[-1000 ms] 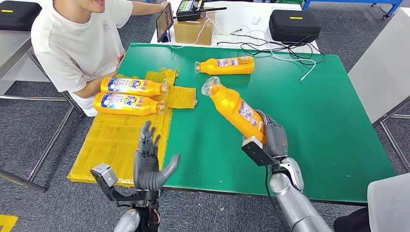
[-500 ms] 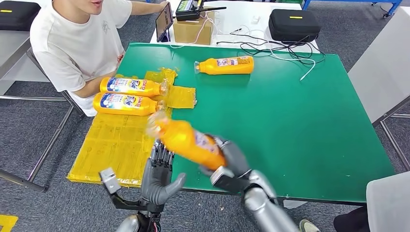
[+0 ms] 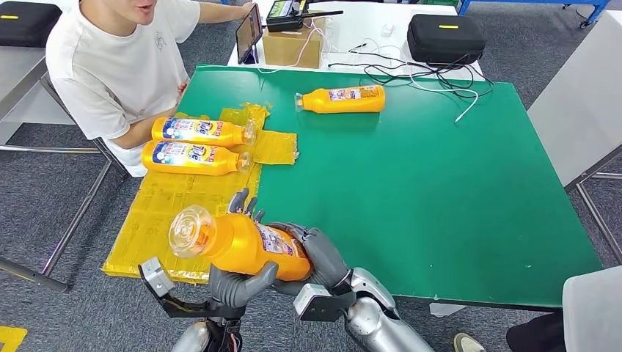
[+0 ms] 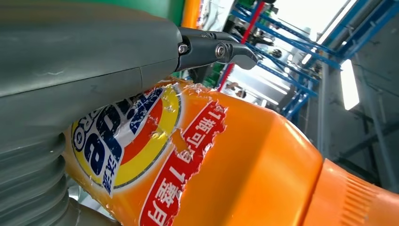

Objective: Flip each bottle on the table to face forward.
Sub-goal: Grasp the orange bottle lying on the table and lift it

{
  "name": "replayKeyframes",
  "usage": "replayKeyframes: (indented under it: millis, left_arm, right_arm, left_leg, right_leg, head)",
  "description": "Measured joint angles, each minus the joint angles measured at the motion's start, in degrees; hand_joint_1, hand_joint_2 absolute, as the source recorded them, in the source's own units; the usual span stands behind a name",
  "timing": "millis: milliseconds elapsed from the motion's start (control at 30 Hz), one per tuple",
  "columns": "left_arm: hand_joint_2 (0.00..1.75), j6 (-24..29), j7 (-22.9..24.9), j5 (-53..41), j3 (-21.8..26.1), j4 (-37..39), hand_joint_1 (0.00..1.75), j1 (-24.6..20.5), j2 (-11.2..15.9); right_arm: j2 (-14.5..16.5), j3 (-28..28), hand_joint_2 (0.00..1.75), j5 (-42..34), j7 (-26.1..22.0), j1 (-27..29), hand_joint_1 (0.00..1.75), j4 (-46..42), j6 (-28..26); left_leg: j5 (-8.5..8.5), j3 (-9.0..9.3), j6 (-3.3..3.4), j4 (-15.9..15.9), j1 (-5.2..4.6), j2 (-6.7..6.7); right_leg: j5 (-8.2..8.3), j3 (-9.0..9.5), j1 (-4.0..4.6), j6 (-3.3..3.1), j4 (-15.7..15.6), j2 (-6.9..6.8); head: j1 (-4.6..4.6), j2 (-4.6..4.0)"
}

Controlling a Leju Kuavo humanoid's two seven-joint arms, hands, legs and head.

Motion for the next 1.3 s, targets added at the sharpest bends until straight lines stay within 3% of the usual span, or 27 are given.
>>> replayKeyframes:
  millis: [167, 300, 333, 367, 500, 667, 767, 900, 1033, 1100, 1200, 1300]
  left_arm:
    - [1.75, -1.9, -0.8, 0.2, 0.8, -0.1, 1.72, 0.2, 0.1]
    - [1.75, -3.3, -1.3, 0.7, 1.3, -0.1, 1.75, 0.2, 0.2]
    - [1.75, -4.0, -1.5, 0.9, 1.6, -0.1, 1.75, 0.2, 0.2]
    - [1.75, -4.8, -1.7, 1.0, 1.8, -0.1, 1.75, 0.2, 0.3]
    - [1.75, -8.5, -1.1, 2.0, 2.5, 0.0, 1.75, 0.1, 0.7]
    - [1.75, -10.7, 0.7, 2.4, 3.5, 0.8, 1.75, -0.1, 0.9]
    - [1.75, -7.1, 2.5, 0.5, 4.0, 1.3, 1.75, -0.4, 0.6]
    - [1.75, 6.7, 1.9, -9.2, 4.4, 1.9, 1.75, -1.1, -0.4]
    - [1.75, 30.2, -2.4, -30.5, 5.7, 5.0, 1.75, -4.4, -0.4]
    - [1.75, 39.0, -2.6, -41.9, 6.9, 8.0, 1.75, -6.4, -0.3]
    - [1.75, 43.5, -2.1, -55.3, 10.5, 11.9, 1.75, -8.4, -0.9]
    - [1.75, 44.0, 0.3, -59.5, 13.7, 14.8, 1.75, -10.0, -1.1]
  right_arm:
    - [-0.5, 1.0, 1.75, -0.3, 0.2, -1.4, 1.69, 0.1, 1.8]
    - [-0.5, 1.5, 1.75, -0.8, 1.0, -1.8, 0.05, 0.2, 3.2]
    - [-0.6, 1.6, 1.75, -1.1, 1.4, -1.9, 0.00, 0.2, 4.0]
    - [-0.7, 1.7, 1.75, -1.3, 1.9, -2.0, 0.00, 0.2, 4.8]
    - [-1.1, 2.0, 0.00, -1.5, 3.5, -2.5, 0.00, 0.7, 7.1]
    - [-1.2, 2.0, 0.00, -1.8, 3.9, -2.4, 0.00, 1.4, 7.1]
    - [-1.3, 1.7, 0.00, -1.8, 4.0, -1.6, 0.00, 1.5, 5.9]
    - [-1.6, 1.1, 0.00, -1.2, 3.7, 0.5, 0.00, 1.5, 3.2]
    - [-1.6, 0.2, 0.00, -0.4, 2.9, 2.4, 0.00, 1.3, -0.1]
    - [-1.5, -0.5, 0.00, -0.2, 2.8, 3.5, 0.00, 1.1, -1.5]
    - [-1.4, -2.0, 0.00, -0.1, 2.8, 5.1, 0.00, 0.6, -3.6]
    - [-1.0, -3.8, 0.00, 0.1, 2.8, 6.4, 0.00, -0.5, -5.6]
  left_leg:
    - [0.00, 0.00, 0.00, 0.0, 0.02, 0.01]
    - [0.00, 0.00, -0.01, 0.0, 0.02, 0.03]
    - [0.00, 0.00, 0.00, 0.0, 0.02, 0.03]
    - [0.00, 0.00, 0.00, 0.0, 0.02, 0.02]
    - [0.00, 0.00, 0.00, 0.0, 0.01, 0.04]
    - [0.00, 0.01, 0.00, 0.0, 0.01, 0.04]
    - [0.00, 0.00, 0.00, 0.0, 0.02, 0.02]
    - [-0.01, -0.02, 0.00, 0.0, 0.01, 0.02]
    - [-0.01, -0.01, -0.01, 0.0, 0.02, -0.03]
    - [0.00, -0.01, -0.01, 0.0, 0.03, -0.04]
    - [0.01, 0.00, -0.01, 0.0, 0.03, 0.01]
    - [0.01, 0.00, -0.02, 0.0, 0.03, 0.05]
  right_leg:
    - [0.00, -0.02, 0.02, 0.00, 0.0, 0.00]
    - [-0.01, -0.02, 0.02, 0.00, 0.0, 0.00]
    - [-0.01, -0.02, 0.01, 0.00, 0.0, 0.00]
    - [-0.01, -0.02, 0.01, 0.00, 0.0, 0.00]
    - [0.00, -0.02, 0.01, 0.00, 0.0, 0.00]
    - [0.00, -0.02, 0.01, 0.00, 0.0, 0.00]
    - [-0.01, -0.02, 0.01, 0.00, 0.0, 0.00]
    - [-0.01, -0.04, 0.01, 0.00, 0.0, 0.00]
    - [-0.01, -0.02, 0.02, 0.00, 0.0, -0.01]
    - [0.00, 0.00, 0.03, 0.00, 0.0, -0.02]
    - [0.00, 0.00, 0.03, 0.00, 0.0, 0.00]
    - [0.00, -0.01, 0.02, 0.00, 0.0, 0.01]
  head:
    - [0.01, -0.01]
    - [0.01, -0.01]
    - [0.01, 0.00]
    - [0.01, 0.00]
    - [0.01, 0.01]
    - [0.01, 0.01]
    - [0.01, 0.00]
    - [0.02, 0.00]
    - [0.01, -0.01]
    - [0.00, 0.00]
    - [0.02, 0.00]
    - [0.01, 0.00]
